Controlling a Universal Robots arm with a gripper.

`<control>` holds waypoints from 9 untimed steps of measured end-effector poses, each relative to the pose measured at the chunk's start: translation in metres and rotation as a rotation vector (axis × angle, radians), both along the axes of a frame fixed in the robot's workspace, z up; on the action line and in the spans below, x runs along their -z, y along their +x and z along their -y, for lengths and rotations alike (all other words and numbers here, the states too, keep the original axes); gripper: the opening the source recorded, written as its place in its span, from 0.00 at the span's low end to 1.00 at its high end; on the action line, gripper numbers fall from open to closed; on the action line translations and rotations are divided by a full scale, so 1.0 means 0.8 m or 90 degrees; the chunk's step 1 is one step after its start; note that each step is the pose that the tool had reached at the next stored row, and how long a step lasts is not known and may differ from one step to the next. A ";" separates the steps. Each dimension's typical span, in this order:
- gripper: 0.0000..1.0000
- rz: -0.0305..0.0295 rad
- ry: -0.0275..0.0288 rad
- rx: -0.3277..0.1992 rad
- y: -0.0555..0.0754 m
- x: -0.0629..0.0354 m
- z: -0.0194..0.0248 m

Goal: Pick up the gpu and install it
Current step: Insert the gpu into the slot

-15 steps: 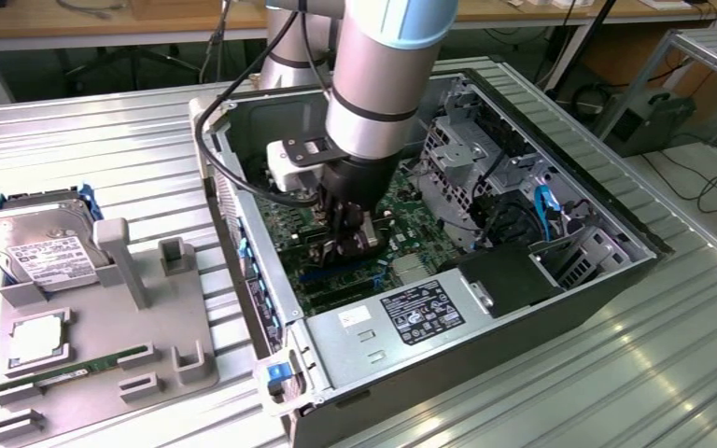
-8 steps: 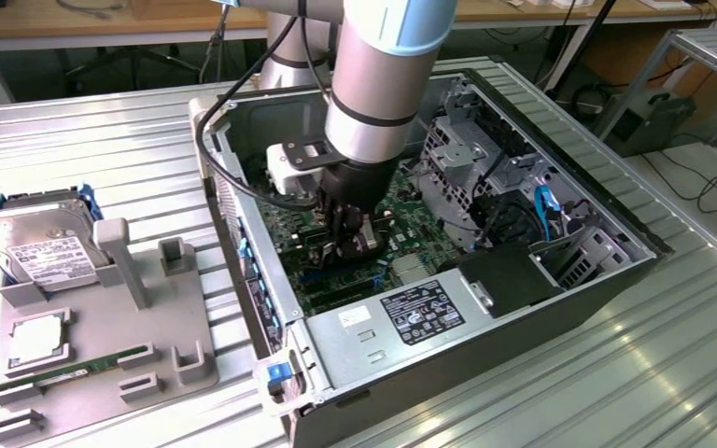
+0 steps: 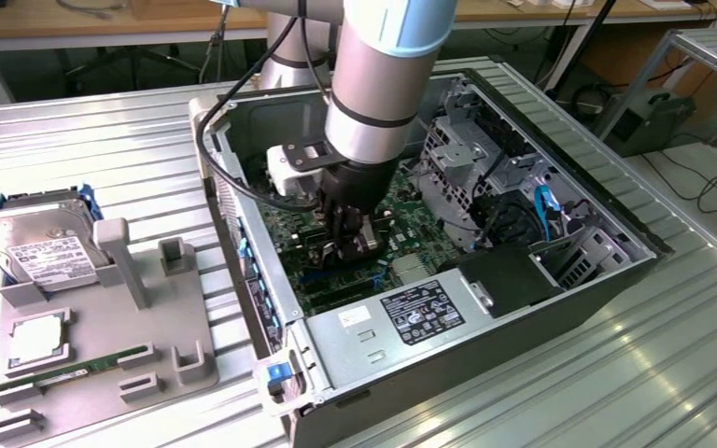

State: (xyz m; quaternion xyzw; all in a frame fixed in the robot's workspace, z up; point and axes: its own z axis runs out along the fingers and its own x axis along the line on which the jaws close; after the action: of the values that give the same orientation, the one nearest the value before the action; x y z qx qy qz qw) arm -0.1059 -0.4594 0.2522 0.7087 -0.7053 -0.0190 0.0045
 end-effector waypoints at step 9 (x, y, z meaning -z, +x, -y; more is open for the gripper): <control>0.33 -0.0001 -0.0002 0.000 0.000 -0.026 -0.0010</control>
State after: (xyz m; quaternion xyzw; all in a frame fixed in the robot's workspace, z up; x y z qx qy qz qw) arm -0.1059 -0.4587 0.2732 0.7086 -0.7053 -0.0189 0.0046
